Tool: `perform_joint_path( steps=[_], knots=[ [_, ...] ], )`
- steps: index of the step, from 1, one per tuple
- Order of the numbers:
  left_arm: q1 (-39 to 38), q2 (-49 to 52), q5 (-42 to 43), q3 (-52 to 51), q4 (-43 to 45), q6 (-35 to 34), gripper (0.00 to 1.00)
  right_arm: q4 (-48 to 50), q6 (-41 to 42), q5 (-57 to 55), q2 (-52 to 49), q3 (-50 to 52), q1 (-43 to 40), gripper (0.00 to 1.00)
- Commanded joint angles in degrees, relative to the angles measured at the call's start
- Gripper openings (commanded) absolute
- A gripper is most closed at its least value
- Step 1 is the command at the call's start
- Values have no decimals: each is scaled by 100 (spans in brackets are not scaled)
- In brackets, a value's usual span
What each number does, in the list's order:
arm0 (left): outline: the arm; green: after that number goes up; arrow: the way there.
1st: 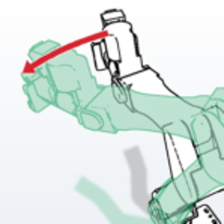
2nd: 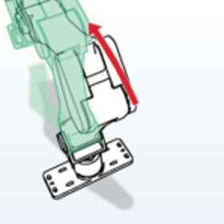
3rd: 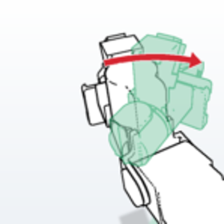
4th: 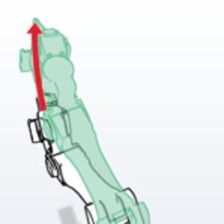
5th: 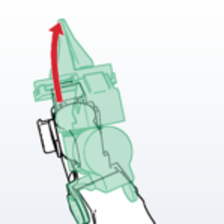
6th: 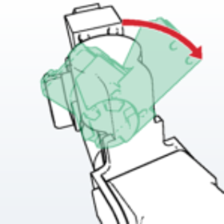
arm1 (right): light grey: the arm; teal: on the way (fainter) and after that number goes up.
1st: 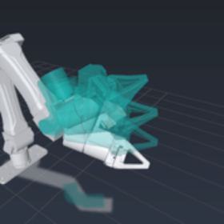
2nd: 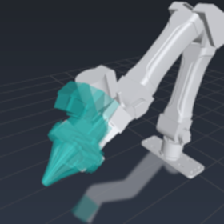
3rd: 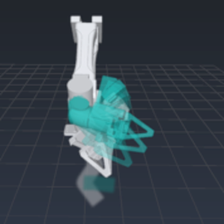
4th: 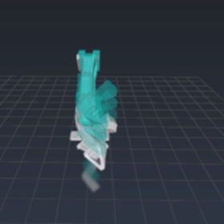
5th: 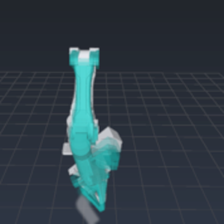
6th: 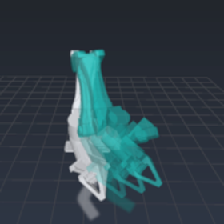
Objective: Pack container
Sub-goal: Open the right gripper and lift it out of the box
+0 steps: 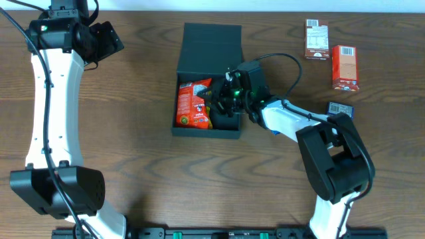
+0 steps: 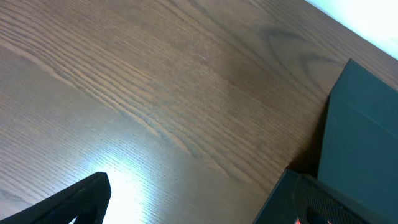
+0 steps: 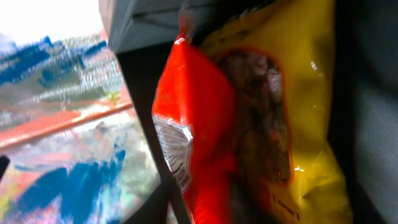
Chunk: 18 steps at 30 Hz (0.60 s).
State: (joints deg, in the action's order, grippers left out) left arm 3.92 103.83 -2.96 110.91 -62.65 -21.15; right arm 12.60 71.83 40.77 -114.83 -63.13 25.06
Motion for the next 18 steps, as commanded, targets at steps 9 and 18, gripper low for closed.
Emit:
perform_joint_path(
  steps=[9,18],
  knots=[
    [13,44,2,-28,-9,39,95,142,-640,868,507,13,-413,99],
    [13,44,2,-28,-7,39,95,-857,-1777,129,1912,-173,-444,99]
  ],
)
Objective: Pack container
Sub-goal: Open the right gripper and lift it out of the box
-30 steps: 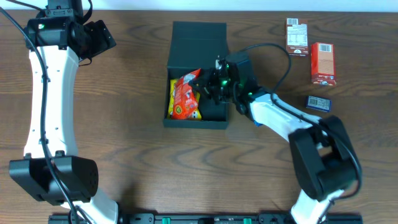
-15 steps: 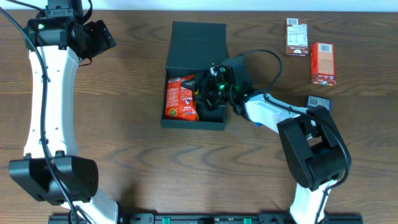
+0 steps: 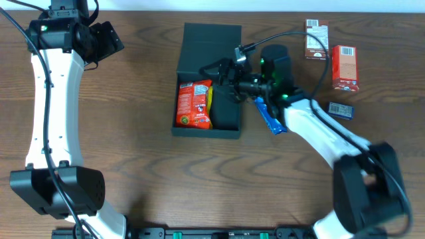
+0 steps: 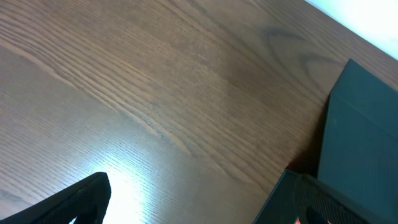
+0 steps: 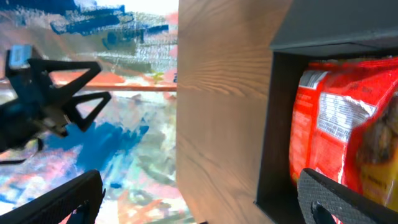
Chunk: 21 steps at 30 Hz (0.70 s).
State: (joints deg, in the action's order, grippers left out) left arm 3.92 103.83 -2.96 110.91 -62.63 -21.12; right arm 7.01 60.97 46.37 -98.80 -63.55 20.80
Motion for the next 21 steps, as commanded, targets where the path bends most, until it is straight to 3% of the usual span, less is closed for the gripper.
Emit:
perform_joint_path(
  steps=[1,6,11,13,16,20,21],
  knots=[
    [13,44,2,-28,-9,37,95,-802,-979,-789,455,-236,-39,99],
    [13,44,2,-28,-9,37,95,-3392,-2376,-2894,905,-1152,-168,99],
    [13,44,0,-28,-9,35,95,-5016,-4352,-4374,1016,-2636,-457,99],
    [11,44,2,-28,-11,13,95,-5202,-4413,-4994,1016,-2949,-745,99],
    [-61,44,2,-28,-9,-33,95,-4968,-4437,-5045,955,-3001,-1473,99],
    [-302,44,0,-28,103,-31,95,-4094,-4690,-5088,442,-2999,-2052,99],
    [-354,44,0,-28,133,-31,95,-3823,-4693,-5093,297,-2999,-2111,93]
  ],
)
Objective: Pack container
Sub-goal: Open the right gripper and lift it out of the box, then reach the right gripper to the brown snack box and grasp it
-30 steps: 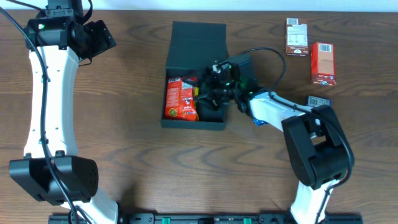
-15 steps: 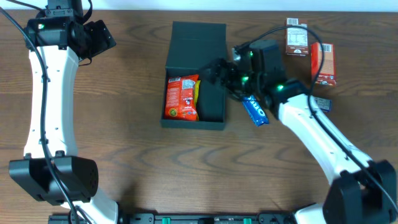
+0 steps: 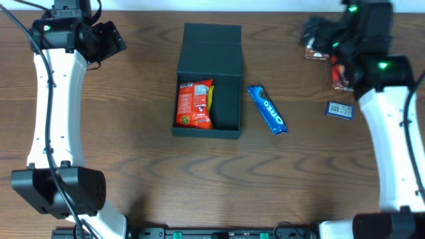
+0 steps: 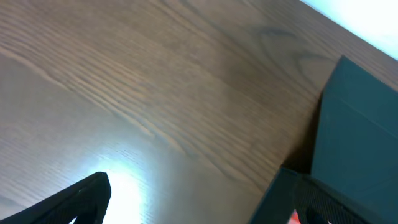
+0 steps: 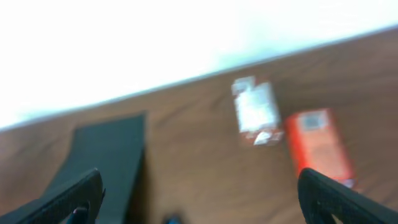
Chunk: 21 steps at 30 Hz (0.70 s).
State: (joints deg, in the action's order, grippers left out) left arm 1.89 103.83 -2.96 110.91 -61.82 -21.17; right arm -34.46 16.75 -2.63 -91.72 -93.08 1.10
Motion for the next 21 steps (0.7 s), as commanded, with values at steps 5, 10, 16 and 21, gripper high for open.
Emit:
perform_joint_path(
  steps=[5,10,16,21],
  knots=[
    [-448,44,0,-28,72,-26,95,2404,-267,-452,-1567,-46,-374,18],
    [-662,44,0,-28,13,-28,95,3827,-192,-1211,-2739,-107,-380,2],
    [-780,44,-15,-28,-57,-28,95,3418,-11,-1211,-3908,-1045,-382,1],
    [-782,44,-20,-28,-57,-28,95,2249,-118,-1196,-4686,-2472,-450,1]
  ],
)
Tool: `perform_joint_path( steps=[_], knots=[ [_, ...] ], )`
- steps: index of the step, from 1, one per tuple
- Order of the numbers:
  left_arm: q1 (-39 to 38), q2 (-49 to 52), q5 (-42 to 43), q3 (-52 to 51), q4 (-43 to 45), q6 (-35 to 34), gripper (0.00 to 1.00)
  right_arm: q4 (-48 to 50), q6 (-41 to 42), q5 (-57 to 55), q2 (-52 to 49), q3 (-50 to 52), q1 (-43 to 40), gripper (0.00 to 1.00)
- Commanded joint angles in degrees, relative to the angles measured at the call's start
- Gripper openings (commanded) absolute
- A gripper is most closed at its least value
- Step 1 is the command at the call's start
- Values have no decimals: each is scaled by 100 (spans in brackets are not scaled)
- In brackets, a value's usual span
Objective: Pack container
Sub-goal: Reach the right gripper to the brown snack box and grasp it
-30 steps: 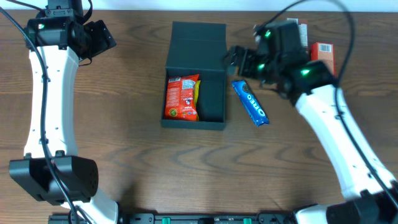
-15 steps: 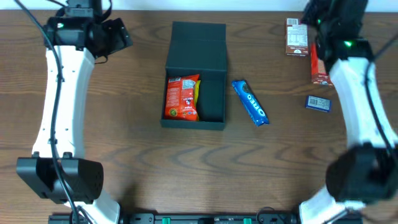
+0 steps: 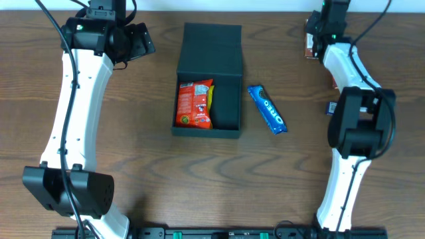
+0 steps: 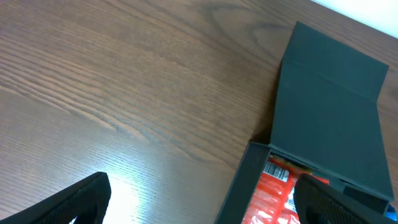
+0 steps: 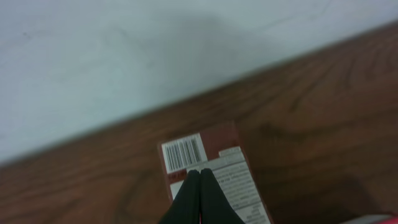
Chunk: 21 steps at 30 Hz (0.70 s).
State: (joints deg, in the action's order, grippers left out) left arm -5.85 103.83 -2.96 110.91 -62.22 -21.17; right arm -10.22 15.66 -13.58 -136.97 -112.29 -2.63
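The dark box (image 3: 229, 93) lies in the middle of the table with its lid folded back. A red and yellow snack bag (image 3: 194, 103) fills its left half. To the right of the box lies a blue Oreo pack (image 3: 267, 109). My right gripper (image 5: 200, 172) is shut, with nothing between its fingers. Its tips are over a brown carton (image 5: 214, 163) with a barcode, by the back edge. My left gripper (image 4: 202, 191) stands open above bare wood left of the box; the bag (image 4: 280, 193) shows by its right finger.
The table's back edge meets a pale wall (image 5: 155, 56) just beyond the brown carton. A corner of a red carton (image 5: 376, 219) shows at the lower right of the right wrist view. A small dark packet (image 3: 329, 106) peeks out beside my right arm.
My right gripper was open over the back right corner; now it is shut with its tips over the brown carton. My left gripper has moved right, closer to the box.
My right gripper was down in the box against the snack bag. Then it was open at the box's right side, the bag left inside. Then it was over the cartons at the back right, and it is now shut over the brown one.
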Motion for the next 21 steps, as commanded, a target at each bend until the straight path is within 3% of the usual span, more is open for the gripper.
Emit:
perform_joint_path(
  steps=[1,21],
  knots=[
    [-9,44,-20,-28,-17,-28,95,-330,-15,-28,-236,-732,-114,1],
    [-9,44,-63,-28,149,-24,95,-1338,-98,516,-417,-870,-568,1]
  ],
)
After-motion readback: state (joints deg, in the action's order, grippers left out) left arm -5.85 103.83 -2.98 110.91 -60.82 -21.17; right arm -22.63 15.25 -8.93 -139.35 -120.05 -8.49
